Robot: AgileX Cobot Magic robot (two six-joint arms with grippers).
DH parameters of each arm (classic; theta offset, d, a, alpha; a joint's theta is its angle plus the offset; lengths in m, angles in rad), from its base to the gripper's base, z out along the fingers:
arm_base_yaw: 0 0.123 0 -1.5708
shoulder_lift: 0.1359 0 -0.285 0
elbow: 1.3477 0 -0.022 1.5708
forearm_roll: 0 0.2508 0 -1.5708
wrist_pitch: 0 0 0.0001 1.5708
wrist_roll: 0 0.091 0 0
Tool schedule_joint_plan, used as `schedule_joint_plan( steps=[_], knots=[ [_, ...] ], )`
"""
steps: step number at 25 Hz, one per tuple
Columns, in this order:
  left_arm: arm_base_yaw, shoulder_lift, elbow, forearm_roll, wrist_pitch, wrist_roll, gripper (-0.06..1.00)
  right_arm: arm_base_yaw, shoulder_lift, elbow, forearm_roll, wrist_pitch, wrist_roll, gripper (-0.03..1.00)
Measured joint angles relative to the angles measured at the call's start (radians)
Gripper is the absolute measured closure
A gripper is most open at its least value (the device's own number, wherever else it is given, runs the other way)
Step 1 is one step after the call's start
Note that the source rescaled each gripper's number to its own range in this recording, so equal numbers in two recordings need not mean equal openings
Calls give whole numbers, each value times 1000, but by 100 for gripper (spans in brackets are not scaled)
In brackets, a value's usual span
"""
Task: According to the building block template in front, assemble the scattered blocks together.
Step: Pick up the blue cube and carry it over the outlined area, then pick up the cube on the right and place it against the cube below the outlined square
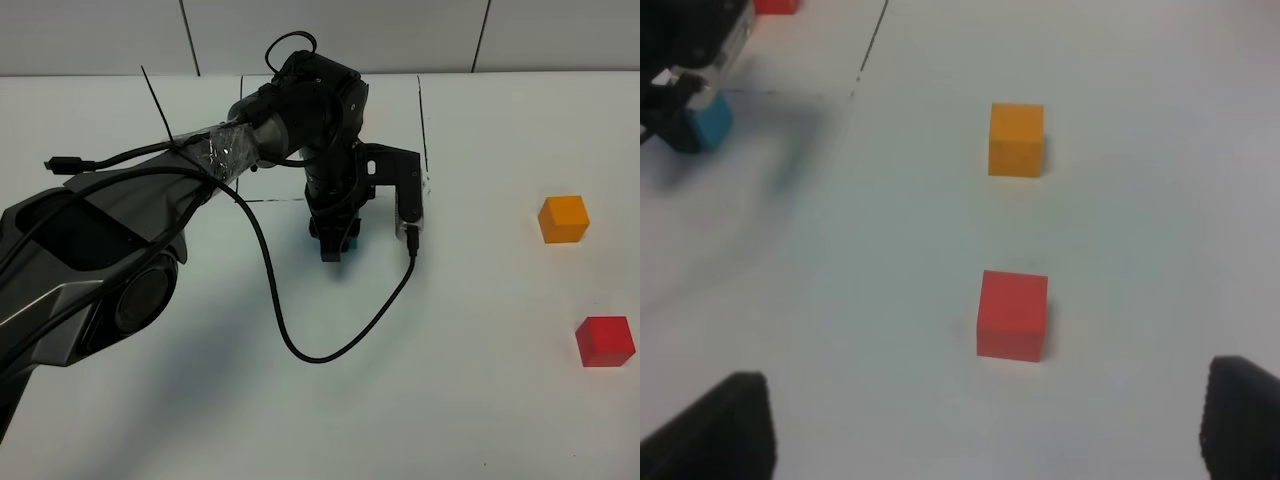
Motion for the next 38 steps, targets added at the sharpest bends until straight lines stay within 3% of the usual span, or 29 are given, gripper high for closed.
schedule_joint_plan(
  steps=[6,10,16,22,27,34,38],
  knots=[
    [0,-12,0,0,3,4,24,0,0,0,0,0,0,24],
    [0,-55,0,0,3,0,5,0,0,0,0,0,0,24],
    [14,-141,0,-2,2,-124,1,0,0,0,0,0,0,24],
    [110,-245,46,-4,-22,-254,1,0,0,0,0,0,0,24],
    [218,-348,203,-9,-79,-284,1,0,0,0,0,0,0,24],
    [360,-545,479,-96,-199,-293,1,0,0,0,0,0,0,24],
    [416,-677,608,-101,-227,-358,1,0,0,0,0,0,0,24]
  ],
)
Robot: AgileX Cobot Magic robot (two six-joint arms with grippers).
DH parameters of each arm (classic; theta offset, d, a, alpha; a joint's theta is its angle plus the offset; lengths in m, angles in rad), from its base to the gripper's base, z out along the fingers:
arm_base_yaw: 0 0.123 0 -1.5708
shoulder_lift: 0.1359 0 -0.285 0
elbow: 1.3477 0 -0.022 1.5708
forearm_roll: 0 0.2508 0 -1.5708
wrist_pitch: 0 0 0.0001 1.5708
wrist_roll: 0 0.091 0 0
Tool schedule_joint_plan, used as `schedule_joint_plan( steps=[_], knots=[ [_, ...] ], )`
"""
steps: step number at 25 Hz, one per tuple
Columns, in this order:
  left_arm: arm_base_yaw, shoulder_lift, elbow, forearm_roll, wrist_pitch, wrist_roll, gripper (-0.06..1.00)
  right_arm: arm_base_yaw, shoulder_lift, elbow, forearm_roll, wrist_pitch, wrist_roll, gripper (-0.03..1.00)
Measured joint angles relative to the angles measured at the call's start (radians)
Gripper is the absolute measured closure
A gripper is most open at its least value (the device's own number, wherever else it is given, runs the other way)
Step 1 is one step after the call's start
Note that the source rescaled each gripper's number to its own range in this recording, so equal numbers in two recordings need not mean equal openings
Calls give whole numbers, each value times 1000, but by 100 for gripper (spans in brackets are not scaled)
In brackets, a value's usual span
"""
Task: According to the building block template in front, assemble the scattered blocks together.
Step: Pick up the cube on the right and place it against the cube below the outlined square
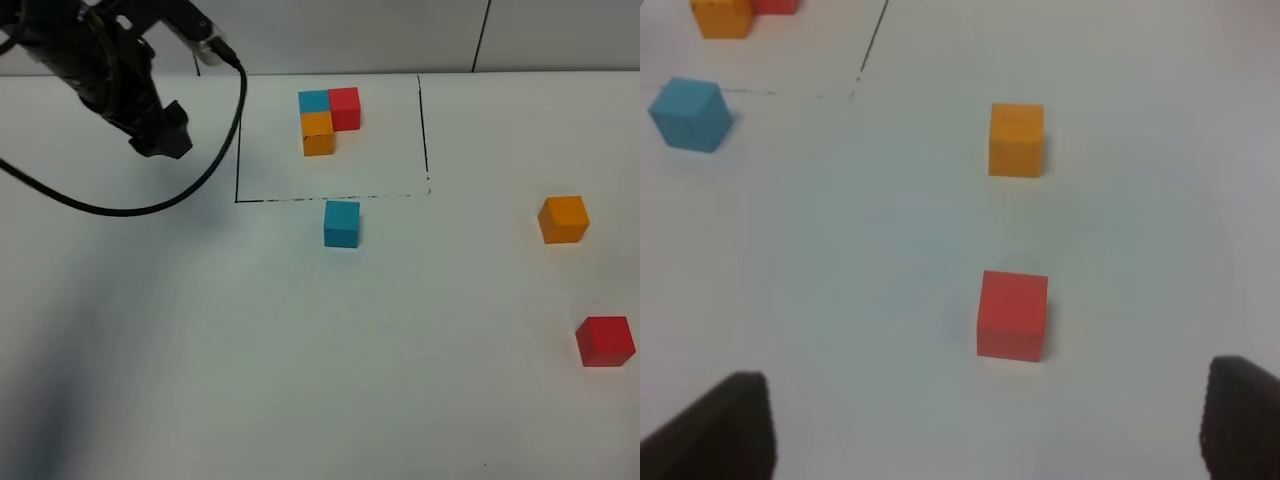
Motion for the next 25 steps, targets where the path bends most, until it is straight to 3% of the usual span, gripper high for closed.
schedule_joint_plan(
  steps=[5,11,18,25],
  knots=[
    [50,-166,124,118,59,-167,1,0,0,0,0,0,0,24],
    [56,-436,309,279,60,-314,2,0,0,0,0,0,0,24],
    [56,-738,508,304,148,-448,3,0,0,0,0,0,0,24],
    [56,-1048,717,304,159,-525,5,0,0,0,0,0,0,24]
  ],
)
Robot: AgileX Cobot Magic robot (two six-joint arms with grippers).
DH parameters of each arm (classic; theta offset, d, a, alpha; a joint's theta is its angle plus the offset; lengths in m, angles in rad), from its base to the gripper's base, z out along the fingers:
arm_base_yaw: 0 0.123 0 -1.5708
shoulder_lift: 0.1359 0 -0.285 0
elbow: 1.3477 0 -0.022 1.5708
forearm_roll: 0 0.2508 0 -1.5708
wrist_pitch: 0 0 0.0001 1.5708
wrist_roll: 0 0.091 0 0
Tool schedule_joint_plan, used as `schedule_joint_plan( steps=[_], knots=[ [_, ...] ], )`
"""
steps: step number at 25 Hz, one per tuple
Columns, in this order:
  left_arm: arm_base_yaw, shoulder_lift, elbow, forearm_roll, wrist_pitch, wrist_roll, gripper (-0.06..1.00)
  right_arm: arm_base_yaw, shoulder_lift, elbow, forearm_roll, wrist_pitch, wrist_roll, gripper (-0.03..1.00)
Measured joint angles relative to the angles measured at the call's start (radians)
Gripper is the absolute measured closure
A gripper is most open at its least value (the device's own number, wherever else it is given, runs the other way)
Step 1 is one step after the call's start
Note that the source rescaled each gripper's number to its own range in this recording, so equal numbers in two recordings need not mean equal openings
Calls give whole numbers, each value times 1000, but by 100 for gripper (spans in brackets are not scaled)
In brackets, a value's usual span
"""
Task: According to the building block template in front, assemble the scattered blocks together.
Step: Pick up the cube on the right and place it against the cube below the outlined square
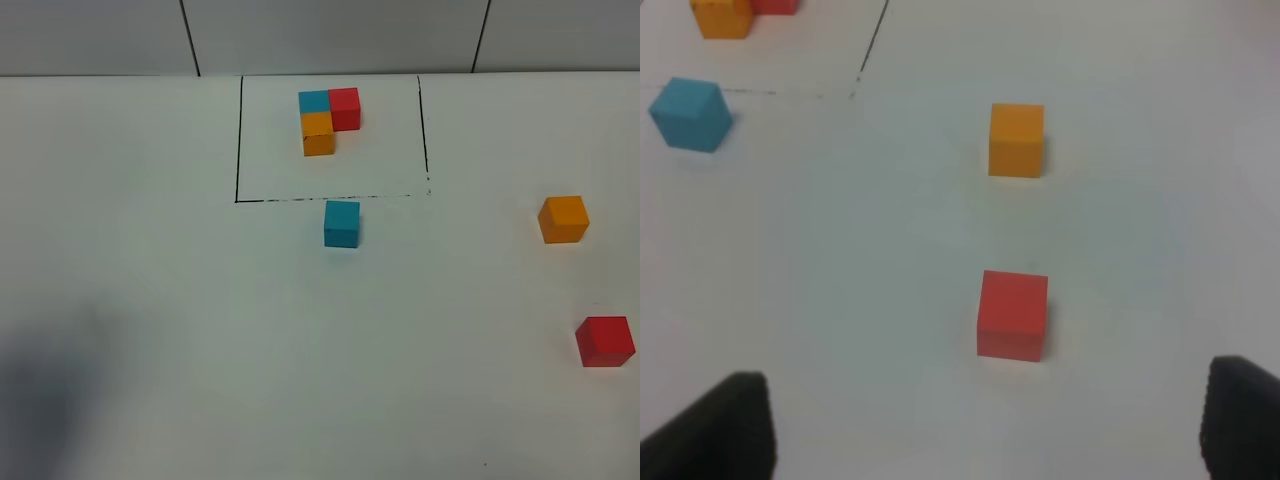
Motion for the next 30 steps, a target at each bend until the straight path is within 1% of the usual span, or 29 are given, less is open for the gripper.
schedule_joint_plan(
  steps=[5,10,12,18,22,30],
  knots=[
    [0,-201,130,0,-24,-78,5,0,0,0,0,0,0,24],
    [0,-352,211,-12,-32,-96,5,0,0,0,0,0,0,24],
    [0,-411,229,-38,-29,-83,5,0,0,0,0,0,0,24],
    [0,-542,282,-153,-19,-11,6,0,0,0,0,0,0,24],
    [0,-619,328,-180,-12,21,6,0,0,0,0,0,0,24],
    [0,-733,332,-212,-1,63,8,0,0,0,0,0,0,24]
  ],
)
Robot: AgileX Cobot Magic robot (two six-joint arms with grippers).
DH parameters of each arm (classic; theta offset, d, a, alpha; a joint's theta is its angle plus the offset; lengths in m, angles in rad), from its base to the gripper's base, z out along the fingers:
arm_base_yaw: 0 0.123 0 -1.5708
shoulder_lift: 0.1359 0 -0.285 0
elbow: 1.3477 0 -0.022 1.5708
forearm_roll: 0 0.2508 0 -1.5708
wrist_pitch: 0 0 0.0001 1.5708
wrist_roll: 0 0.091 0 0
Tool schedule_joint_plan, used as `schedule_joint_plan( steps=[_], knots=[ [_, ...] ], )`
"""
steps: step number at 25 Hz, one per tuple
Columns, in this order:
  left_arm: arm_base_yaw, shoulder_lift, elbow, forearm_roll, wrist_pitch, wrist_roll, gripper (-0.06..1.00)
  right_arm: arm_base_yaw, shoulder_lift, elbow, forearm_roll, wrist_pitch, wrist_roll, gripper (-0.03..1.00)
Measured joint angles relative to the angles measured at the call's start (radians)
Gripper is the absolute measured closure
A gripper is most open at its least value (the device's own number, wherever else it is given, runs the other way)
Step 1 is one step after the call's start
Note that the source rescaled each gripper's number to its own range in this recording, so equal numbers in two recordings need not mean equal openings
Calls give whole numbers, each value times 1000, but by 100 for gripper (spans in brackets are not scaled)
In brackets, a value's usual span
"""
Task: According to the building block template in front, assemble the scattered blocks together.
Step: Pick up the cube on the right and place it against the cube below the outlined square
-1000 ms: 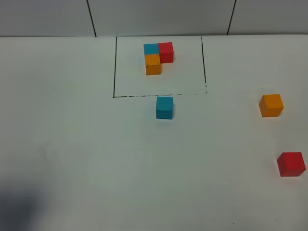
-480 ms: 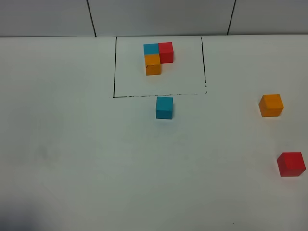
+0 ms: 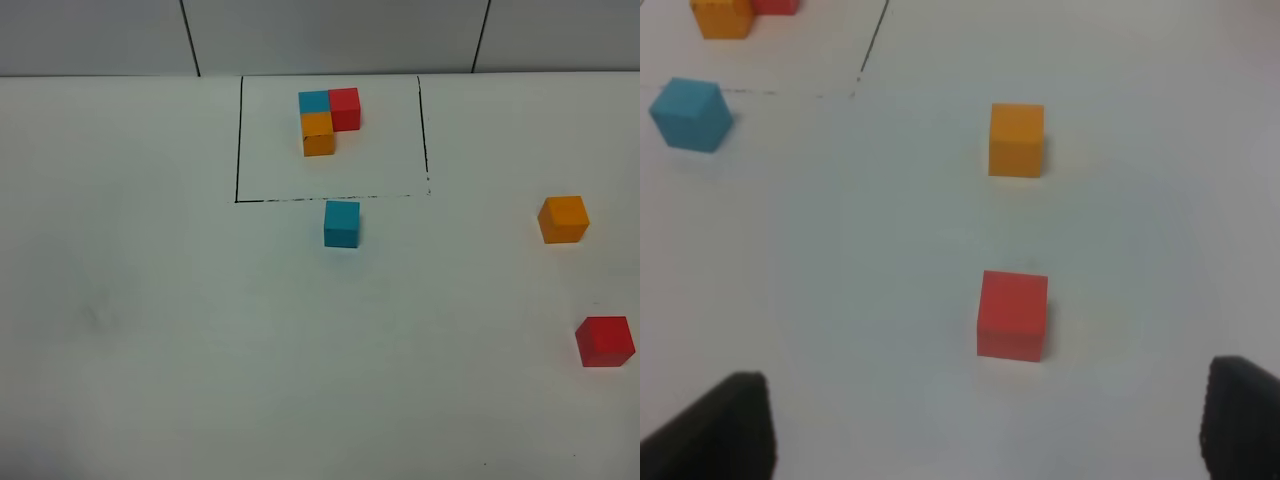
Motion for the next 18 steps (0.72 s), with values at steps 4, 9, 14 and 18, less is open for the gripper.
schedule_joint_plan(
  steps=[4,9,14,18],
  knots=[
    [0,-47,17,-11,18,7,9,0,0,0,0,0,0,24],
    [0,-89,17,-13,25,9,11,0,0,0,0,0,0,24],
    [0,-89,17,-15,25,10,15,0,0,0,0,0,0,24],
    [6,-89,17,-11,25,10,18,0,0,0,0,0,0,24]
  ],
)
